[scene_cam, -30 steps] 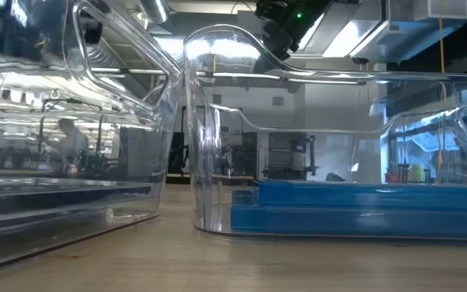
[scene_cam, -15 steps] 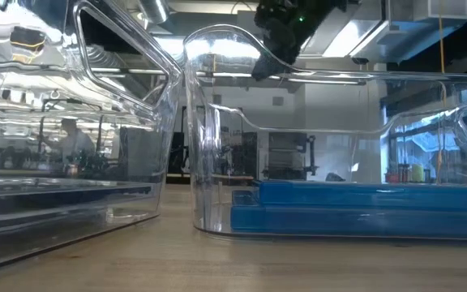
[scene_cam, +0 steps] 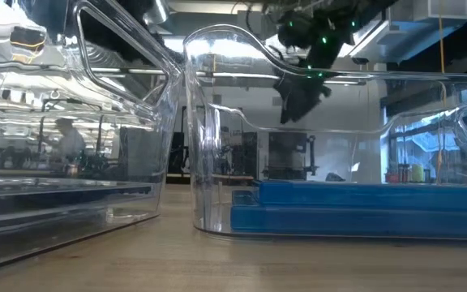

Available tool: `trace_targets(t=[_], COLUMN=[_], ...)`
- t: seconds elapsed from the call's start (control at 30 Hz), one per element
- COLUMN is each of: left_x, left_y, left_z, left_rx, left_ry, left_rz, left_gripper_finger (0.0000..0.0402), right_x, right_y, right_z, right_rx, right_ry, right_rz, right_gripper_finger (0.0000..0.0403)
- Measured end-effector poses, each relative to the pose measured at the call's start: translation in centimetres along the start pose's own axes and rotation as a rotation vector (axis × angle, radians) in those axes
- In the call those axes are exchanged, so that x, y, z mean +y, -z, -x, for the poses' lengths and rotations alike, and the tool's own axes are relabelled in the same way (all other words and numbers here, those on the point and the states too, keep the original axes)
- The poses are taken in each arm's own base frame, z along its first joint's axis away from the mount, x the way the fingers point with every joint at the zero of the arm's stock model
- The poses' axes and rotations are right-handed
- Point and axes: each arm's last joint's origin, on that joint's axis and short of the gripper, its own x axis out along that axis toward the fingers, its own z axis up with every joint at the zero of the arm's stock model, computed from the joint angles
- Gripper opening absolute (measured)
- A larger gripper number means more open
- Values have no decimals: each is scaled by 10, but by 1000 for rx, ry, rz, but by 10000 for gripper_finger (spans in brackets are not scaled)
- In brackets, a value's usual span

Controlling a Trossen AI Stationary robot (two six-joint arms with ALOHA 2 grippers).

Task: Pick & place jewel cases by type
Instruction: Put the blue CD case into the right transparent bin

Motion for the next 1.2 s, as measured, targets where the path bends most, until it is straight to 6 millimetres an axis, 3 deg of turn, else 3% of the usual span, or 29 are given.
trace_targets(t=[0.13, 0.47, 0.67, 0.93, 1.2], left_x=[11, 35, 36, 37, 37], left_y=[15, 58, 72, 71, 71], left_z=[-19, -66, -84, -86, -86], left_rx=[80, 133, 93, 68, 73], left_ry=[-84, -143, -151, -157, -156], left_rz=[-87, 146, 146, 139, 141], left_gripper_finger=[125, 125, 125, 125, 125], right_x=[-22, -66, -64, -55, -51], right_y=[11, 27, 47, 68, 80], right_z=[-16, -35, -63, -85, -89], right_rx=[45, 149, 329, 499, 616], right_ry=[24, 196, 231, 230, 259], right_rz=[-41, -383, -396, -398, -397], right_gripper_finger=[251, 251, 251, 251, 251])
